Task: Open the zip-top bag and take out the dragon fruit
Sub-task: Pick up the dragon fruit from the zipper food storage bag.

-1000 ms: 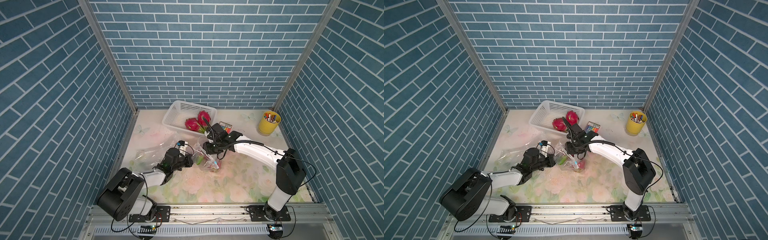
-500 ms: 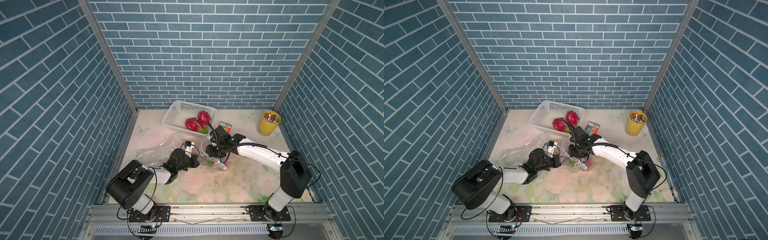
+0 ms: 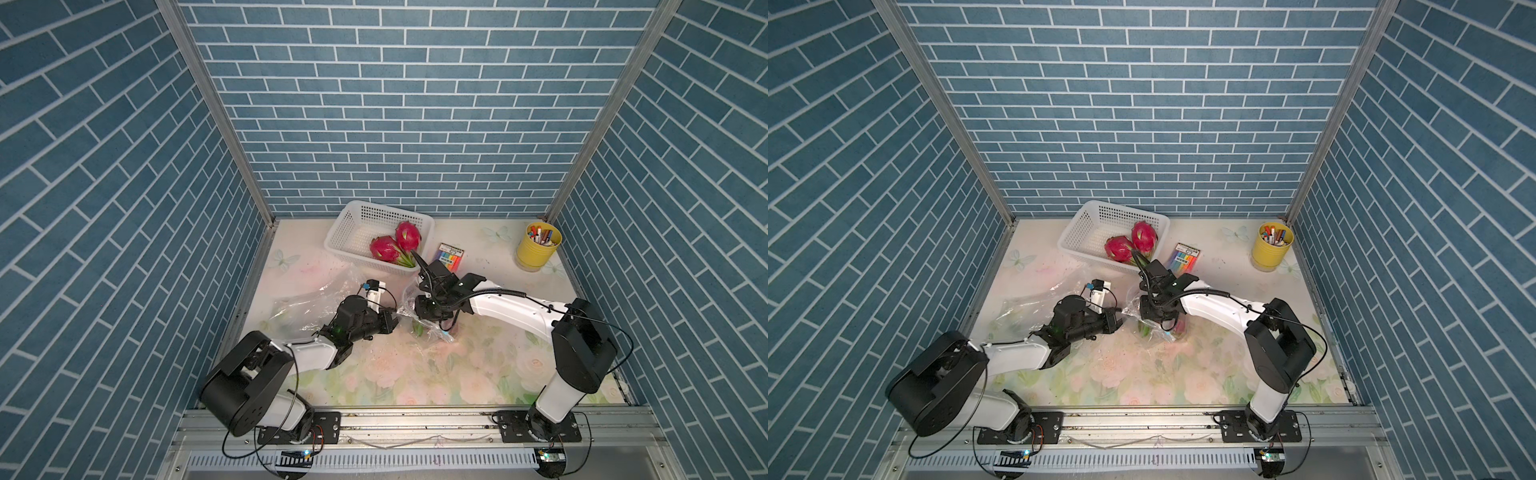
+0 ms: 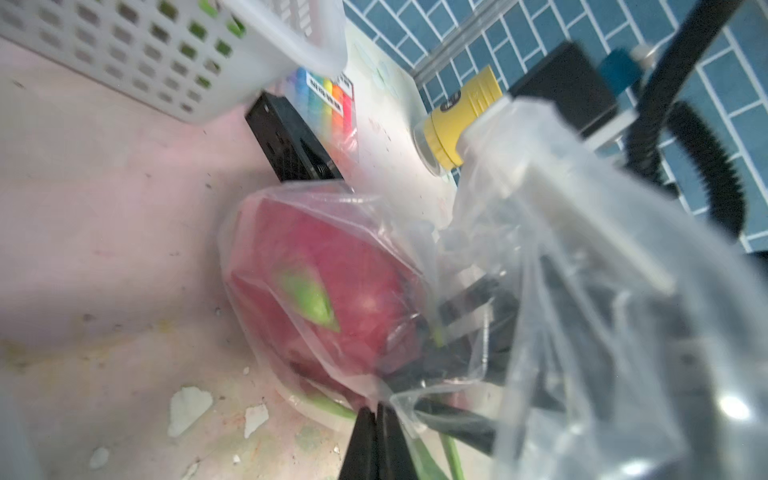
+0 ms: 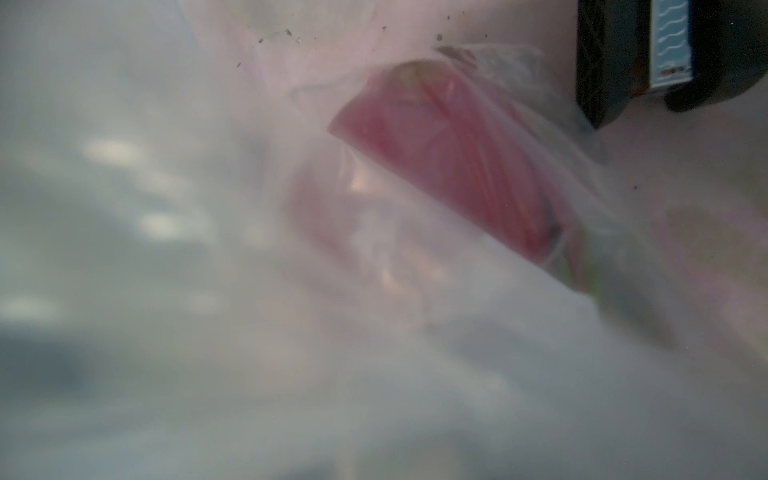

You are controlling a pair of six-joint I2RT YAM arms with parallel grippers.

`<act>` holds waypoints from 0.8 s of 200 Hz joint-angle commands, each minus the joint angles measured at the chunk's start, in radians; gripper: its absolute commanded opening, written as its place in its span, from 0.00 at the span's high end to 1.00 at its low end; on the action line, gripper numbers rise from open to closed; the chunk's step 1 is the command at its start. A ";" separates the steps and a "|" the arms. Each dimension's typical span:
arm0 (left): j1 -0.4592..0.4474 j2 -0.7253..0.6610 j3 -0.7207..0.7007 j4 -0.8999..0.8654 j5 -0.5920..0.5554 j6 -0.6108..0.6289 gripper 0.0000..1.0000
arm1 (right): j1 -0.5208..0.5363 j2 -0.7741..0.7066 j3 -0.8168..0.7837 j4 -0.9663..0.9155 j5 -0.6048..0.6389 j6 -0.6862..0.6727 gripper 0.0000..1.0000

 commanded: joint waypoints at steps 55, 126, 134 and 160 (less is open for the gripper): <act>0.027 -0.108 0.000 -0.184 -0.145 0.073 1.00 | 0.007 0.097 0.032 0.051 0.180 0.066 0.42; 0.026 -0.137 -0.039 -0.119 -0.144 0.026 1.00 | 0.019 0.113 0.000 0.147 0.370 0.188 0.36; 0.027 -0.138 -0.039 -0.118 -0.143 0.027 1.00 | 0.021 0.113 0.002 0.155 0.382 0.191 0.38; 0.027 -0.148 -0.041 -0.118 -0.142 0.027 1.00 | 0.020 0.121 0.010 0.153 0.414 0.192 0.62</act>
